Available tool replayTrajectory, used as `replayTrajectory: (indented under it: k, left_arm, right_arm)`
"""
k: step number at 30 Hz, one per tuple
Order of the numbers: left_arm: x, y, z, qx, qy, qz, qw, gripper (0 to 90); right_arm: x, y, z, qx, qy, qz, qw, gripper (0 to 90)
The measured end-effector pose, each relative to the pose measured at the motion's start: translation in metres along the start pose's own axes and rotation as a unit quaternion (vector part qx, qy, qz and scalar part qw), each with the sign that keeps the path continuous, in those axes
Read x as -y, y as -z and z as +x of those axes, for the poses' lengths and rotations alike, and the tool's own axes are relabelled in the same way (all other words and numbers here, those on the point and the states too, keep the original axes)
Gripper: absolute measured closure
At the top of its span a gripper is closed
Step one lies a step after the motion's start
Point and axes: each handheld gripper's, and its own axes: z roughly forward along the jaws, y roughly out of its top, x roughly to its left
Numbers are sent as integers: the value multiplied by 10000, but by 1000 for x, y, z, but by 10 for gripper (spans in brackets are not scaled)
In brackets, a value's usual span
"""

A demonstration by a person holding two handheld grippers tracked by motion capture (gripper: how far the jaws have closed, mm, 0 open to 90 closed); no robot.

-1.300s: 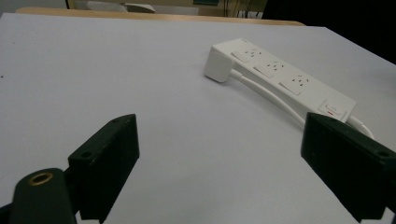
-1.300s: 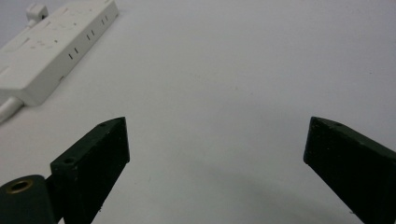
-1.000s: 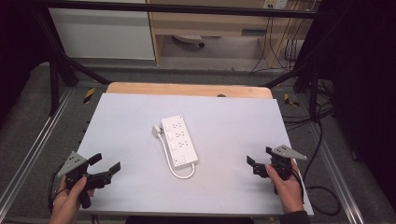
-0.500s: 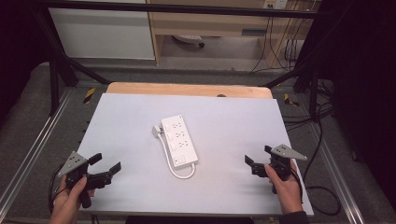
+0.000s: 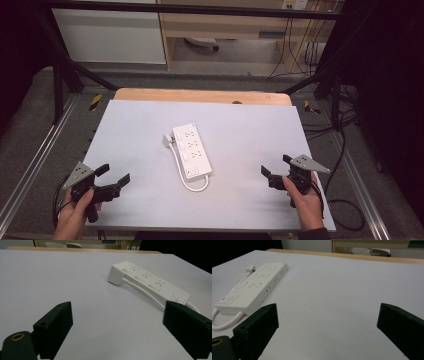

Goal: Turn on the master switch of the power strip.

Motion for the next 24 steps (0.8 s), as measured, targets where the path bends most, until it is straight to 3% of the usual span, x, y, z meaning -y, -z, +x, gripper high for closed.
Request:
replayTrajectory:
  k: [3, 24]
  left_arm:
    - [-1, -1, 0, 152, -20, 61, 9999, 85]
    - [-2, -1, -4, 228, -105, -10, 9997, 79]
  right_arm:
    - [-1, 0, 0, -21, -35, -31, 10000, 39]
    - [-4, -6, 3, -163, -26, -10, 9999, 32]
